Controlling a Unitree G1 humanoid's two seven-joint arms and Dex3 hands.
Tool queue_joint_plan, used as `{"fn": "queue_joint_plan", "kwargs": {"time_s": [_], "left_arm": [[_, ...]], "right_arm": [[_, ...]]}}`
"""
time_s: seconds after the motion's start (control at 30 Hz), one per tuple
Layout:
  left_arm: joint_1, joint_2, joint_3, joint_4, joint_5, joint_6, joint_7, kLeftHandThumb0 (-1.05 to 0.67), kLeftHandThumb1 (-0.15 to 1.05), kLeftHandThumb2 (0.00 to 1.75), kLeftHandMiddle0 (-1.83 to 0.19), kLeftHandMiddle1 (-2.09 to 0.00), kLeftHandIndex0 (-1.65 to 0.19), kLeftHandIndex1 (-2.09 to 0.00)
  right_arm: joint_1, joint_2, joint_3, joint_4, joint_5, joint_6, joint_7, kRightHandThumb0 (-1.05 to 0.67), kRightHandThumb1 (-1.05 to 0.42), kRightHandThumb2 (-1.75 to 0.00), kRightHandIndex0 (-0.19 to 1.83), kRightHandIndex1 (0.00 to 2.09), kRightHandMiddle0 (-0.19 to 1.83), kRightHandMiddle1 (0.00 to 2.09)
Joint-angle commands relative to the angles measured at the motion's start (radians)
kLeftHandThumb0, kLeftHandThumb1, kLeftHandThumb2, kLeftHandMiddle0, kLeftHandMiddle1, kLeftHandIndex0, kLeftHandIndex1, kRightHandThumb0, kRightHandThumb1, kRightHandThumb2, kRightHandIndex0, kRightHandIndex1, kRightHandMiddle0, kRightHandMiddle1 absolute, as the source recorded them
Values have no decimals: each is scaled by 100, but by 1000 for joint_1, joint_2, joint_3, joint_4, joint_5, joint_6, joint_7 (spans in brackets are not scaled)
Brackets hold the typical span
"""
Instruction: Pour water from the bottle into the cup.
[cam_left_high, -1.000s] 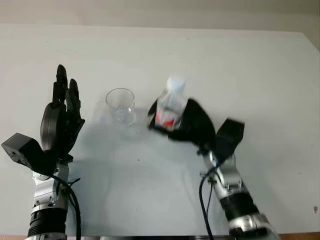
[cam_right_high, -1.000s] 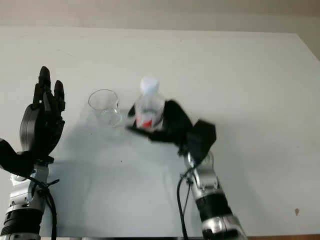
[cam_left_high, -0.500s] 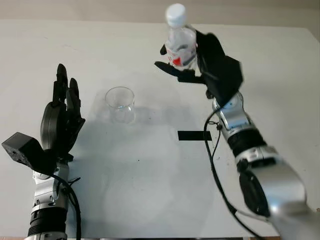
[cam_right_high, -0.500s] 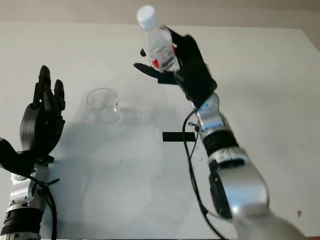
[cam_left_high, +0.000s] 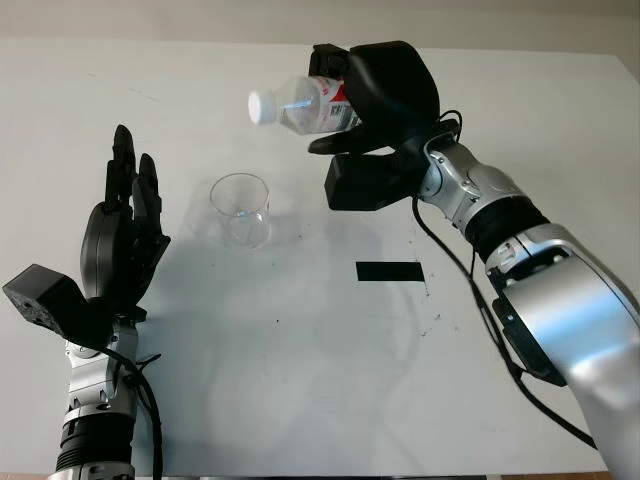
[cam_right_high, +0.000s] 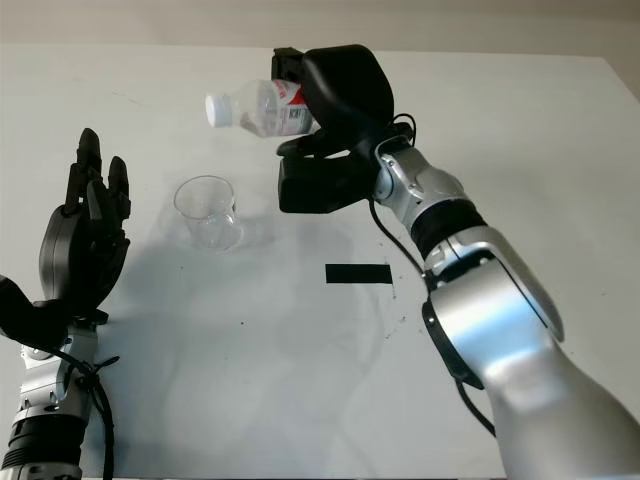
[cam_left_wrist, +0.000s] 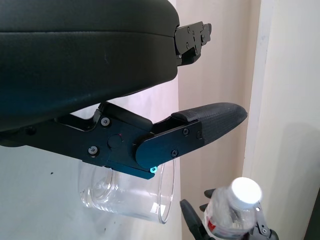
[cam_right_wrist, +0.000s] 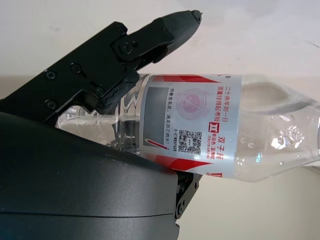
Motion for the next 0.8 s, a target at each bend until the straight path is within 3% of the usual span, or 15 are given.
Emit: {"fn": "queue_joint_plan", "kwargs": {"time_s": [0.0, 0.27, 0.53, 0.77], "left_arm": [[8, -8, 3, 14, -1, -16, -1, -70, 105, 74, 19, 0, 19, 0], [6, -13, -2, 17, 1, -18, 4, -70, 105, 73, 19, 0, 19, 0], [4, -19, -7, 21, 8, -25, 16, -71, 105, 73, 19, 0, 19, 0], [4, -24, -7, 25, 10, -33, 21, -70, 105, 73, 19, 0, 19, 0]], "right_arm": [[-56, -16, 28, 2, -26, 16, -30, -42, -105, -25, 114, 209, 79, 209], [-102, -27, 148, 18, -137, 60, -129, -43, -105, -29, 117, 209, 75, 209], [-115, -25, 188, 27, -158, 54, -206, -45, -105, -28, 123, 209, 78, 209], [-123, -21, 227, 28, -185, 47, -263, -45, -105, -23, 122, 209, 66, 209]]}}
